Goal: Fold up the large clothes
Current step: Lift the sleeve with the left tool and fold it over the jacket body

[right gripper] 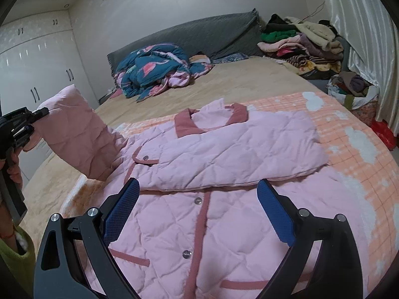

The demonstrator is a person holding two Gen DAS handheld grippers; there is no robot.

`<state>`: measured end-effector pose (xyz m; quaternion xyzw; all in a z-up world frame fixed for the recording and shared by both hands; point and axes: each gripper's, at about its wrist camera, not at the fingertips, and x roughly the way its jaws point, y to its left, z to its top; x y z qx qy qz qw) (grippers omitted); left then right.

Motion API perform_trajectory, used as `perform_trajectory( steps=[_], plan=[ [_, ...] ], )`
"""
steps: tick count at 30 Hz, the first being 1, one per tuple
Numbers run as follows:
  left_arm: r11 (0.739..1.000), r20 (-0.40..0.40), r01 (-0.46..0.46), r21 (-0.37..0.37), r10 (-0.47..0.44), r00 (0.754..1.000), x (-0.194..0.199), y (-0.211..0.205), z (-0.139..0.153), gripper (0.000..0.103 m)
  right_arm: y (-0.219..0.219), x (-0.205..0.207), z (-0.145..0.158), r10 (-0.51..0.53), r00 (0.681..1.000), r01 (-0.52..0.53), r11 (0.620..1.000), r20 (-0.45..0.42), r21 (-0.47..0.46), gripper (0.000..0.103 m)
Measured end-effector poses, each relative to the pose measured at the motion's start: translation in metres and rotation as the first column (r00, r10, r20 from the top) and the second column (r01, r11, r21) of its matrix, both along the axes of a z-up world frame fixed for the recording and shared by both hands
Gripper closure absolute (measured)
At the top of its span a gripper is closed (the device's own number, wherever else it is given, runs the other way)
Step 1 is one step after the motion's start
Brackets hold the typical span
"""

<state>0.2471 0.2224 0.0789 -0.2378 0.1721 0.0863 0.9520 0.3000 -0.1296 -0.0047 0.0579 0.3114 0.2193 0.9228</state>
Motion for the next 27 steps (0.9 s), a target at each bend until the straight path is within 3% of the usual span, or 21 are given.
perform_trajectory(
  steps=[6, 15, 24, 27],
  plan=[
    [0.994, 0.013, 0.101, 0.04, -0.101, 0.995, 0.009, -0.043, 0.005, 0.096, -0.024, -0.017, 0.0, -0.046, 0.999, 0.046, 0.999, -0.011, 0.009, 0.008],
    [0.984, -0.006, 0.167, 0.055, -0.167, 0.986, 0.023, -0.086, -0.005, 0.096, -0.083, -0.047, 0.009, -0.153, 0.988, 0.153, 0.988, 0.004, 0.006, 0.008],
    [0.964, -0.049, 0.223, 0.145, -0.219, 0.975, 0.034, -0.131, -0.019, 0.095, -0.138, -0.069, -0.002, -0.246, 0.969, 0.247, 0.967, -0.03, 0.058, 0.008],
    [0.942, -0.072, 0.254, 0.219, -0.244, 0.967, 0.039, -0.152, -0.026, 0.095, -0.148, -0.074, -0.008, -0.264, 0.964, 0.266, 0.962, -0.039, 0.065, 0.008]
  ],
)
